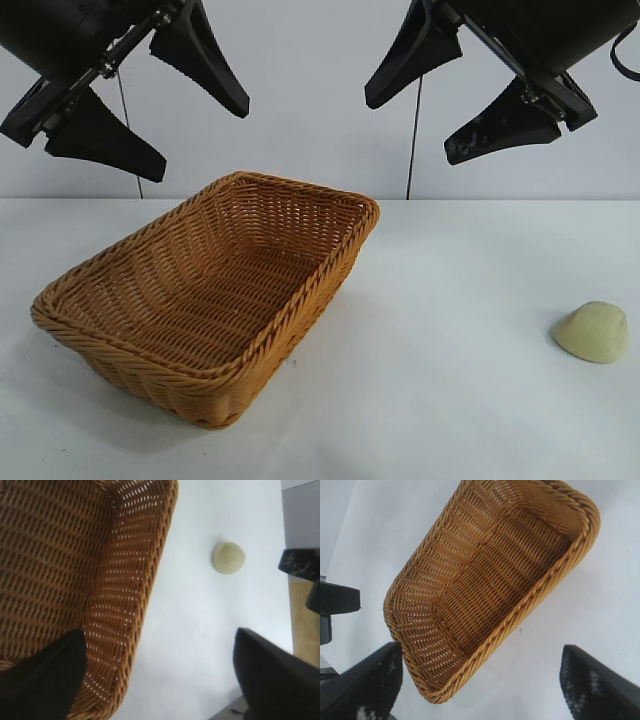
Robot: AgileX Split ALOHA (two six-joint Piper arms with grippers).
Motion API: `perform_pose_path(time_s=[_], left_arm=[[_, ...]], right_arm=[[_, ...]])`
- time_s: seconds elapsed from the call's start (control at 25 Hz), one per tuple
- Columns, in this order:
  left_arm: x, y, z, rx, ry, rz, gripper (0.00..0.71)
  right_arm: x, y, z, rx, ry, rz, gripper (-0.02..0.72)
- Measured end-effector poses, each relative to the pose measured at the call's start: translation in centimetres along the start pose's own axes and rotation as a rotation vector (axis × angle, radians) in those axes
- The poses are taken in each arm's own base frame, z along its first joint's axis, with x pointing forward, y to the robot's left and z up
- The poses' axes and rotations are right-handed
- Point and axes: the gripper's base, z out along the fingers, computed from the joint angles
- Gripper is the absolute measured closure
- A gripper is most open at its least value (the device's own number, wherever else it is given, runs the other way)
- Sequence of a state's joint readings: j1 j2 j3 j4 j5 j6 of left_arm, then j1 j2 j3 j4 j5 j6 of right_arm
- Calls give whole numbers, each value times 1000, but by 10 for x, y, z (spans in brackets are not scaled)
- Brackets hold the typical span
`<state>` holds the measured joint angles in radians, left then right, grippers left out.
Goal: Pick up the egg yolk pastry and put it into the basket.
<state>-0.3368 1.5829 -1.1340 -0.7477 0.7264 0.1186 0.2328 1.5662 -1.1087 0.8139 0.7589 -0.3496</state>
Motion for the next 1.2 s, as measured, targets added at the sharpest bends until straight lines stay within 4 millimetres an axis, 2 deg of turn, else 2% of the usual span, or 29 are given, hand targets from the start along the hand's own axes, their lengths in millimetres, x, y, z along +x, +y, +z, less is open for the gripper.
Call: perform_pose_path(time_s=[1.2], left_arm=[[-2, 2, -2, -3, -18, -12, 127]], right_arm=[[0, 0, 0, 0, -1, 1, 89]])
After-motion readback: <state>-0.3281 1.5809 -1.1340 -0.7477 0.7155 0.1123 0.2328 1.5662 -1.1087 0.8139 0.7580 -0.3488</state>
